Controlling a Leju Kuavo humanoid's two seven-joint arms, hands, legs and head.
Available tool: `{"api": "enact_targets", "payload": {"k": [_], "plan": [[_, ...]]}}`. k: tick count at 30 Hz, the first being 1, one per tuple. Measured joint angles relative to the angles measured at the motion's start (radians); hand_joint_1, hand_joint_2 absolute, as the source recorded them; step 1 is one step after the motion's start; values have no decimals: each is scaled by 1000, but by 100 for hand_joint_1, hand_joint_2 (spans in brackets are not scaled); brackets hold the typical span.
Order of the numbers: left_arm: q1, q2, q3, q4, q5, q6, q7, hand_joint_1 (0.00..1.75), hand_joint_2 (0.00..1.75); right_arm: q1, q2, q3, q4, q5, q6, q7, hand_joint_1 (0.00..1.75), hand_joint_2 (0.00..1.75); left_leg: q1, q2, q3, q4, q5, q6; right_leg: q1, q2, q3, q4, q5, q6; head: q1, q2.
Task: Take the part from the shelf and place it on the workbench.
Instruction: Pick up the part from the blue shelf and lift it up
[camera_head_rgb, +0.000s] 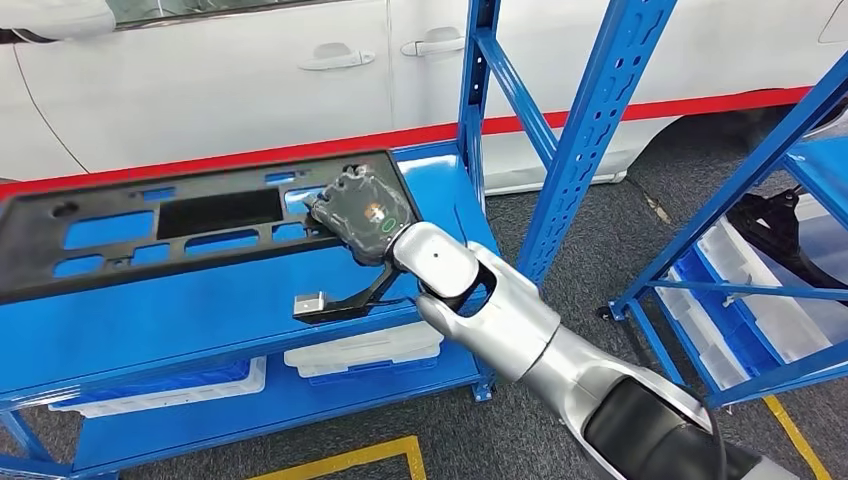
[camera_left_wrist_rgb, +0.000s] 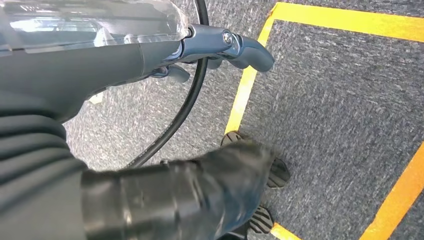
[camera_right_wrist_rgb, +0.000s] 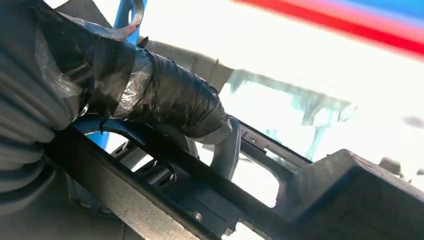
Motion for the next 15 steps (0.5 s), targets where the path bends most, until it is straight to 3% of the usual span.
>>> {"api": "enact_targets", "payload": {"k": [5, 15], "plan": [[0, 0, 1, 0, -9, 1, -1, 0, 175, 13, -41, -33, -144, 12, -1, -2, 175, 175, 0, 0, 0, 0, 0, 0, 0, 0, 0, 0, 0, 0, 0, 0], [0, 1, 1, 0, -13, 2, -4, 0, 175, 28, -69, -53, -228, 18, -5, -3, 175, 175, 0, 0, 1, 0, 0, 0, 0, 0, 0, 0, 0, 0, 0, 0]]}}
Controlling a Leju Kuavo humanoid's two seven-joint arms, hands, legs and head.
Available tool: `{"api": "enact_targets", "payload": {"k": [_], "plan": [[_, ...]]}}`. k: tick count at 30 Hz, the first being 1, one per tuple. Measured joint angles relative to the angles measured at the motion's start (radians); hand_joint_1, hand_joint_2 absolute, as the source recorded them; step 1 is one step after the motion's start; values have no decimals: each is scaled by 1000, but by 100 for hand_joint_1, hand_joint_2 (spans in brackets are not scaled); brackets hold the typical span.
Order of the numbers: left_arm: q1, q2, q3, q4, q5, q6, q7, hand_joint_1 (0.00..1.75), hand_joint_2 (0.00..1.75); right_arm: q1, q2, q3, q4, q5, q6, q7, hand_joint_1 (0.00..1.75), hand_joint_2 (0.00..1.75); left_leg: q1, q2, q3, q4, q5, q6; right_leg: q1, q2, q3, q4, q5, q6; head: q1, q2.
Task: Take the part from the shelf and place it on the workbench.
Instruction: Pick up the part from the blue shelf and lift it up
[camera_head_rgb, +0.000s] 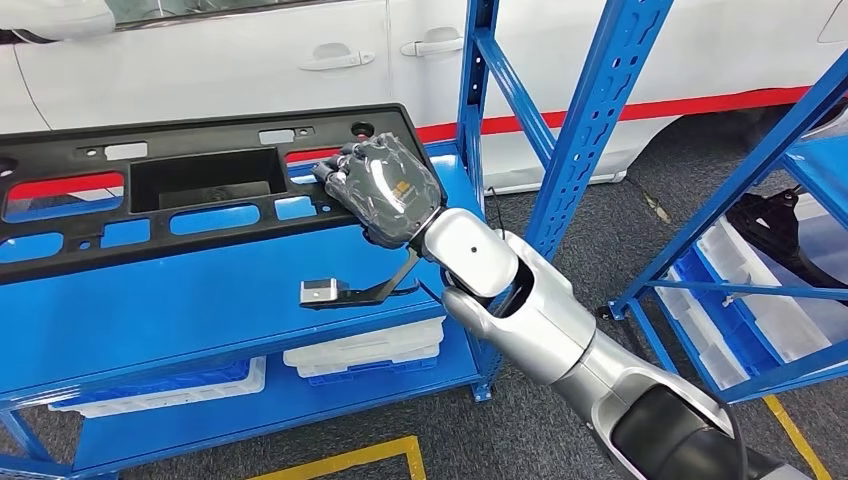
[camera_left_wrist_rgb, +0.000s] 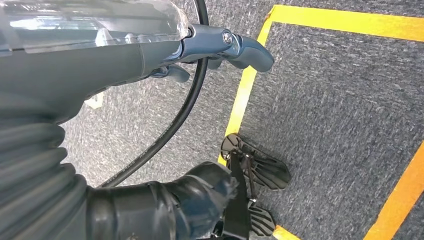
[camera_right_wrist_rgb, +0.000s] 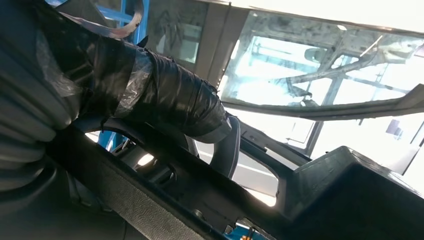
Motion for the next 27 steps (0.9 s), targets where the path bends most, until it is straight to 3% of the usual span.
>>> {"api": "enact_targets", "payload": {"k": [17, 21, 24, 25, 27], "plan": [[-9, 8, 0, 0, -27, -8, -31, 0, 175, 46, -52, -25, -24, 2, -56, -14, 175, 175, 0, 0, 0, 0, 0, 0, 0, 0, 0, 0, 0, 0, 0, 0], [-9, 10, 0, 0, -37, 3, -42, 0, 175, 63, -57, -38, -33, -35, -66, -27, 175, 175, -3, -1, -3, 9, -4, 14, -6, 0, 1, -4, 3, 9, 0, 0], [-9, 10, 0, 0, -45, 10, -49, 0, 175, 72, -62, -49, -37, -44, -66, -34, 175, 175, -1, 2, 6, -13, 15, 26, -6, 0, 5, -9, 4, 21, 0, 0], [-9, 10, 0, 0, -48, 11, -50, 0, 175, 74, -64, -52, -38, -44, -66, -34, 175, 175, 2, 4, 11, -27, 24, 31, -5, -1, 0, 3, -10, 24, 0, 0], [-10, 10, 0, 0, -54, 16, -51, 0, 175, 80, -70, -55, -38, -44, -70, -34, 175, 175, 6, 9, 14, -43, 37, 36, -7, -3, -34, 88, -70, 29, 0, 0]]}}
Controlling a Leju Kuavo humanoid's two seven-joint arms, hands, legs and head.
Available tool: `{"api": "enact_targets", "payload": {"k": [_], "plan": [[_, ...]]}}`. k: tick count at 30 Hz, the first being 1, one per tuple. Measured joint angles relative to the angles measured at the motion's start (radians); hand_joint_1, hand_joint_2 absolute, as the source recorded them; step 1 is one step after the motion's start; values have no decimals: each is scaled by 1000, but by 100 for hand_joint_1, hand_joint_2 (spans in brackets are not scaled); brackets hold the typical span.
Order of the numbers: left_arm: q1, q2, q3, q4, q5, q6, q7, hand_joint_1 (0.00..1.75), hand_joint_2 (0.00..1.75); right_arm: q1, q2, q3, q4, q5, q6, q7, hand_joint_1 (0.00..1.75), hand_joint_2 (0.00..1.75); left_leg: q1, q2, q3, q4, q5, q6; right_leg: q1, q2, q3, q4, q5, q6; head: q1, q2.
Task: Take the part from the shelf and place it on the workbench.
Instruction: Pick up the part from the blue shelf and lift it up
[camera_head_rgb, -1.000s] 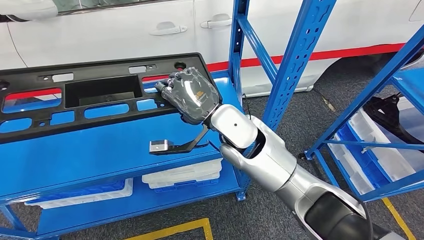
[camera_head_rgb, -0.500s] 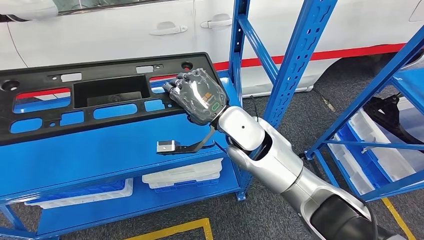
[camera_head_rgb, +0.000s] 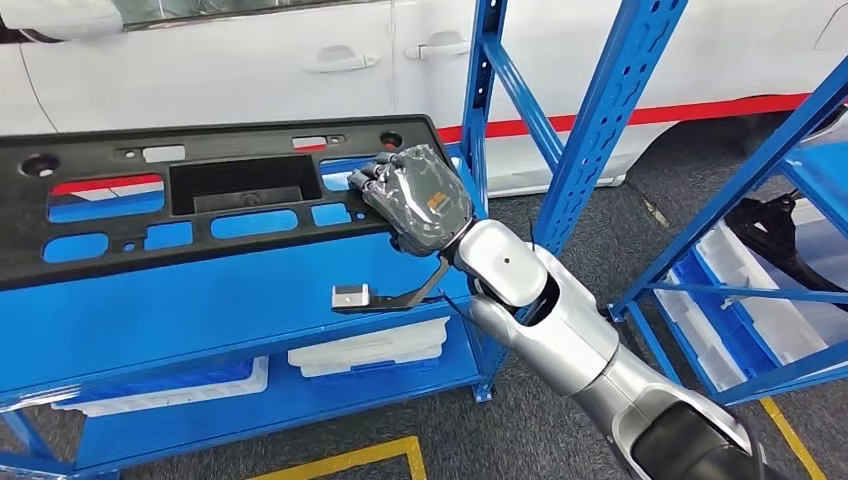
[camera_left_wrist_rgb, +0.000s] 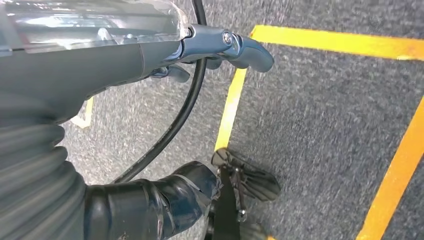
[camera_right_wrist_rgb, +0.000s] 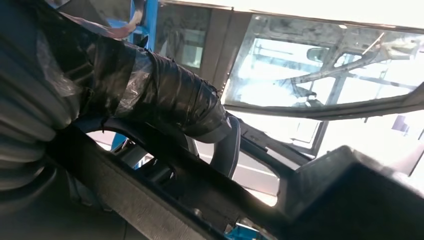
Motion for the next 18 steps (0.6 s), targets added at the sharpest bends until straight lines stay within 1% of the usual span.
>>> {"api": "enact_targets", "payload": {"k": [1, 2, 3, 4, 5, 6, 7, 8, 9, 10, 11, 12, 13, 14, 15, 16, 17, 18], "plan": [[0, 0, 0, 0, -3, 4, 0, 0, 175, 6, -3, -1, 0, 1, -3, 0, 175, 175, 0, 1, -3, 0, 2, 2, -2, -1, -26, 64, -35, 3, 0, 0], [1, 0, 0, 0, -6, 7, 1, 0, 175, 13, -6, -2, 0, 2, -5, -1, 175, 175, 1, 1, -7, 3, 2, 2, -4, -1, -48, 121, -58, 6, 0, 0], [2, 0, 0, 0, -10, 9, 2, 0, 175, 19, -10, -2, 0, 5, -7, -2, 175, 175, 1, 1, -11, 8, 1, 1, -7, -2, -59, 153, -64, 9, 0, 0], [2, 0, 0, 0, -12, 10, 3, 0, 175, 24, -13, -2, 0, 8, -8, -3, 175, 175, 3, 1, -16, 15, 0, -1, -11, -3, -51, 147, -50, 13, 0, 0], [2, 0, 0, 0, -15, 9, 4, 0, 175, 27, -16, -3, 0, 11, -8, -4, 175, 175, 5, 1, -22, 24, -3, -5, -15, -4, -24, 102, -21, 16, 0, 0], [2, 0, 0, 0, -17, 9, 5, 0, 175, 29, -17, -3, -1, 13, -8, -4, 175, 175, 8, 0, -28, 35, -6, -10, -18, -5, 11, 38, 1, 20, 0, 0], [1, 2, 0, 0, -18, 9, 6, 0, 175, 29, -18, -3, -2, 13, -9, -4, 175, 175, 9, -1, -36, 46, -10, -17, -18, -4, 41, -14, 20, 20, 0, 0], [1, 3, 0, 0, -18, 9, 6, 0, 175, 30, -18, -4, -4, 14, -9, -4, 175, 175, 8, -2, -43, 56, -13, -25, -17, -3, 58, -47, 29, 17, 0, 0], [0, 4, 0, -1, -19, 9, 6, 0, 175, 30, -18, -4, -7, 14, -9, -4, 175, 175, 6, -4, -48, 64, -14, -31, -15, -1, 61, -57, 27, 11, 0, 0], [0, 5, 0, -1, -20, 9, 6, 0, 175, 31, -19, -5, -9, 15, -9, -3, 175, 175, 6, -5, -52, 67, -12, -38, -12, 1, 56, -53, 30, 3, -1, 0], [0, 5, 0, -1, -21, 9, 7, 0, 175, 31, -19, -5, -11, 16, -9, -3, 175, 175, 6, -6, -54, 68, -10, -43, -12, 2, 52, -54, 31, -6, 0, 0], [0, 5, 0, -1, -22, 9, 7, 0, 175, 31, -19, -5, -13, 17, -9, -3, 175, 175, 8, -7, -59, 73, -15, -49, -13, 1, 49, -57, 34, -14, -1, 0], [0, 5, 0, -1, -24, 9, 7, 0, 175, 31, -19, -5, -15, 18, -9, -3, 175, 175, 10, -6, -66, 87, -30, -53, -12, 0, 44, -60, 40, -24, -1, 0], [0, 5, 0, -1, -25, 9, 8, 0, 175, 31, -19, -5, -16, 19, -9, -4, 175, 175, 11, -6, -79, 118, -59, -56, -12, -1, 39, -62, 46, -32, -1, 0], [0, 5, 0, -1, -27, 9, 8, 0, 175, 31, -19, -6, -16, 19, -9, -4, 175, 175, 12, -5, -98, 169, -100, -58, -11, -2, 33, -64, 52, -39, -1, 0], [-1, 6, 0, -1, -28, 9, 9, 0, 175, 31, -19, -6, -16, 19, -9, -4, 175, 175, 12, -5, -120, 235, -142, -59, -9, -3, 25, -64, 58, -43, -1, 0], [-1, 6, 0, -1, -28, 9, 9, 0, 175, 32, -19, -6, -16, 19, -9, -5, 175, 175, 11, -5, -139, 297, -175, -59, -5, -4, 16, -63, 65, -46, -1, 0], [-1, 6, 0, -1, -30, 9, 9, 0, 175, 33, -19, -6, -16, 19, -9, -5, 175, 175, 11, -5, -147, 338, -190, -58, -2, -5, 7, -63, 71, -47, -1, 0]]}}
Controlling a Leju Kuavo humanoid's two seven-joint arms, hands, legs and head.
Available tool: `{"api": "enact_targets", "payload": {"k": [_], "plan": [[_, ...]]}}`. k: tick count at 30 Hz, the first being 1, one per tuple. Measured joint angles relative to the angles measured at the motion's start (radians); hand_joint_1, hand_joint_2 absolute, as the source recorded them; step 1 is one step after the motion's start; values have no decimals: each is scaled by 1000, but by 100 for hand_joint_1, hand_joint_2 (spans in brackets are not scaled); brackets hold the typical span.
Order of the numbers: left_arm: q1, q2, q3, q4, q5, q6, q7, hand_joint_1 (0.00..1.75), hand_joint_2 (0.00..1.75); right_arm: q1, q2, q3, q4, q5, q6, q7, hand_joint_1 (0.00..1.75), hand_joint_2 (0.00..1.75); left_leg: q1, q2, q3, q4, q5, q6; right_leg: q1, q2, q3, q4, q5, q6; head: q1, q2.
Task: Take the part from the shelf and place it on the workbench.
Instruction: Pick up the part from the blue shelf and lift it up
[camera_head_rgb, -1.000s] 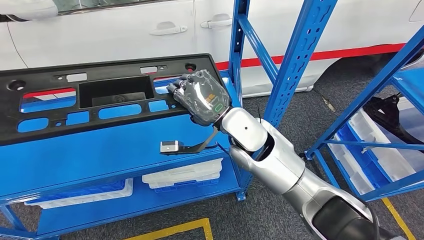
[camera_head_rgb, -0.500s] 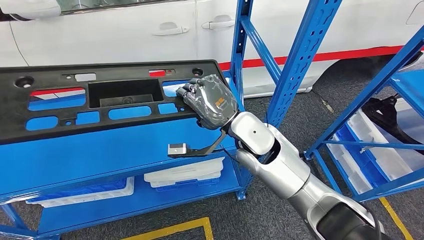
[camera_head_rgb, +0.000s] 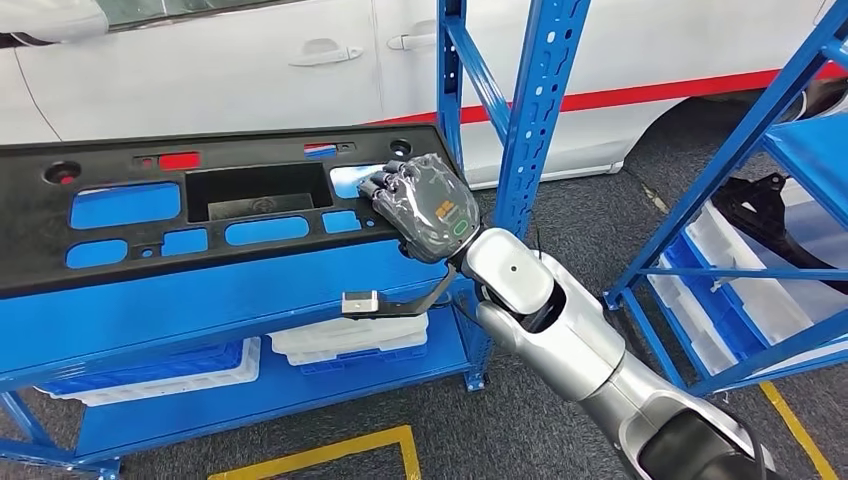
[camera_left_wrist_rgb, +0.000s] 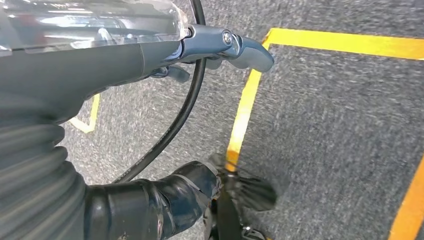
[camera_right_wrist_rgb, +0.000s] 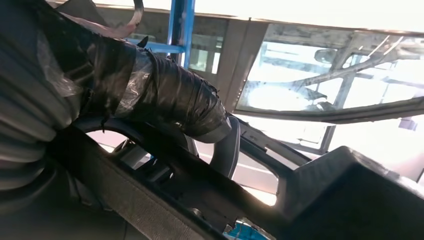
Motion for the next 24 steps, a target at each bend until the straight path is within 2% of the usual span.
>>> {"api": "enact_targets", "payload": {"k": [1, 2, 3, 5, 6, 7, 9, 10, 11, 12, 13, 14, 15, 16, 17, 18, 20, 21, 22, 24], "plan": [[0, 0, 0, 0, -2, 0, 0, 0, 175, 1, 0, 0, 0, 0, 0, 0, 175, 175, -1, 0, 10, 6, 4, 3, 4, 0, -9, 0, 7, 0, 0, 0], [0, 0, 0, 0, -3, 1, 0, 0, 175, 2, 0, 0, 0, 0, -1, -1, 175, 175, -3, 0, 39, -30, 25, 10, 7, 0, -16, 0, 14, 0, 0, 0], [-1, 0, 0, 0, -5, 1, 0, 0, 175, 2, 0, 0, 0, 0, -2, -2, 175, 175, -7, 0, 85, -94, 53, 19, 10, 0, -23, 0, 20, 0, 0, 0], [-5, 2, 0, -1, -7, 2, 0, 0, 175, 2, 0, -3, 0, 0, -5, -5, 175, 175, -18, 1, 170, -230, 84, 35, 12, -1, -32, -1, 34, 5, 0, 0], [-6, 2, 0, -2, -8, 2, 1, 0, 175, 1, -1, -4, 0, 0, -6, -7, 175, 175, -23, 1, 191, -270, 90, 39, 11, -2, -33, -4, 42, 10, 0, 0], [-7, 3, 0, -2, -8, 2, 1, 0, 175, 1, -1, -6, 0, -1, -8, -8, 175, 175, -27, 2, 197, -288, 92, 40, 9, -3, -33, -8, 51, 17, 0, 0], [-8, 3, 0, -3, -10, 2, 2, 0, 175, 2, -1, -7, 0, -2, -9, -10, 175, 175, -28, 3, 193, -302, 115, 44, 6, -4, -32, -18, 65, 30, 0, 0], [-9, 3, 0, -3, -12, 2, 3, 0, 175, 1, -2, -8, 0, -2, -10, -10, 175, 175, -25, 5, 190, -312, 129, 49, 6, -4, -36, -14, 54, 36, 0, 0], [-9, 3, 0, -3, -14, 1, 4, 0, 175, 1, -3, -9, 1, -3, -10, -10, 175, 175, -22, 8, 184, -322, 145, 55, 7, -3, -44, 7, 25, 41, 1, 0], [-10, 2, 0, -3, -15, 1, 4, 0, 175, 1, -4, -10, 1, -4, -11, -10, 175, 175, -19, 11, 176, -329, 161, 60, 6, -3, -58, 48, -20, 45, 1, 0], [-11, 2, 0, -4, -17, 1, 5, 0, 175, 2, -5, -11, 2, -5, -11, -10, 175, 175, -20, 12, 162, -330, 173, 63, 5, -2, -73, 104, -72, 48, 1, 0], [-11, 1, 0, -4, -17, 1, 5, 0, 175, 3, -6, -11, 3, -6, -11, -10, 175, 175, -20, 13, 147, -328, 183, 64, 3, -2, -86, 166, -111, 52, 1, 0], [-12, 1, 0, -4, -18, 1, 5, 0, 175, 4, -7, -11, 5, -7, -11, -10, 175, 175, -20, 13, 132, -325, 192, 63, 1, -2, -91, 215, -130, 55, 1, 0], [-12, 0, 0, -4, -19, 1, 5, 0, 175, 6, -8, -11, 7, -8, -11, -10, 175, 175, -20, 13, 115, -320, 201, 62, -1, -3, -83, 238, -126, 58, 1, 0], [-12, 0, 0, -4, -21, 1, 5, 0, 175, 6, -8, -11, 8, -10, -11, -10, 175, 175, -19, 14, 99, -313, 208, 59, -3, -3, -58, 227, -106, 60, 1, 0], [-13, 0, 0, -4, -24, 1, 5, 0, 175, 7, -8, -12, 9, -11, -12, -10, 175, 175, -18, 14, 82, -303, 213, 56, -6, -3, -17, 183, -82, 62, 1, 0], [-15, 0, 0, -4, -26, 1, 5, 0, 175, 6, -9, -14, 9, -14, -13, -10, 175, 175, -19, 13, 54, -282, 222, 48, -6, -3, 74, 59, -73, 58, 0, 0], [-17, 0, 0, -4, -27, 2, 5, 0, 175, 6, -9, -15, 9, -15, -15, -10, 175, 175, -20, 12, 45, -273, 226, 41, -4, -2, 101, 15, -80, 52, 1, 0], [-18, 0, 0, -4, -28, 2, 5, 0, 175, 7, -9, -16, 9, -16, -16, -11, 175, 175, -20, 12, 39, -269, 232, 35, 0, -2, 111, -6, -88, 46, 0, 0], [-18, 0, 0, -5, -30, 3, 6, 0, 175, 8, -10, -17, 9, -17, -19, -11, 175, 175, -18, 11, 34, -269, 243, 19, 3, -2, 103, -13, -75, 29, 1, 0]]}}
